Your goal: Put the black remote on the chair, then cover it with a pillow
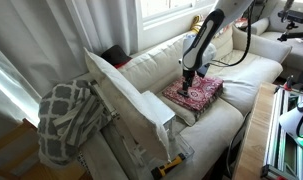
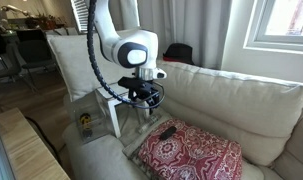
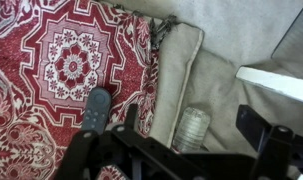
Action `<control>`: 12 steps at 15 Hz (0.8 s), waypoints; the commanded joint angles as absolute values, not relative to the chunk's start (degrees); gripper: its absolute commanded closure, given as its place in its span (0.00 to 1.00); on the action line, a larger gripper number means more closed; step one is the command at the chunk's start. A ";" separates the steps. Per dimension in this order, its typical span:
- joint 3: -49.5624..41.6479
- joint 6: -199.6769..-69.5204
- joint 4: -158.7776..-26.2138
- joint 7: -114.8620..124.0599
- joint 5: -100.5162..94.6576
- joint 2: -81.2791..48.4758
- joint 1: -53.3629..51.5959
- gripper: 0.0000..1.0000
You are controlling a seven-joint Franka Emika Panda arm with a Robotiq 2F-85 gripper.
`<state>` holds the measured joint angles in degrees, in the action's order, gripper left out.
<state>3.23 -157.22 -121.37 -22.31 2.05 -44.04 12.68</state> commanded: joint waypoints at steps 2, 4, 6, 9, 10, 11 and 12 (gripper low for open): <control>4.67 -158.58 -120.31 -21.86 0.90 -47.16 15.05 0.00; 4.98 -158.61 -119.55 -21.96 0.95 -47.92 15.46 0.00; 5.18 -158.61 -119.20 -21.99 0.98 -47.84 15.45 0.00; 5.21 -156.42 -115.36 -20.21 2.47 -50.86 16.03 0.00; 5.16 -155.55 -113.85 -19.42 2.78 -52.03 16.20 0.00; 5.67 -154.79 -112.60 -19.42 3.05 -52.96 16.86 0.00; 6.03 -154.26 -110.79 -19.31 3.41 -54.42 17.44 0.00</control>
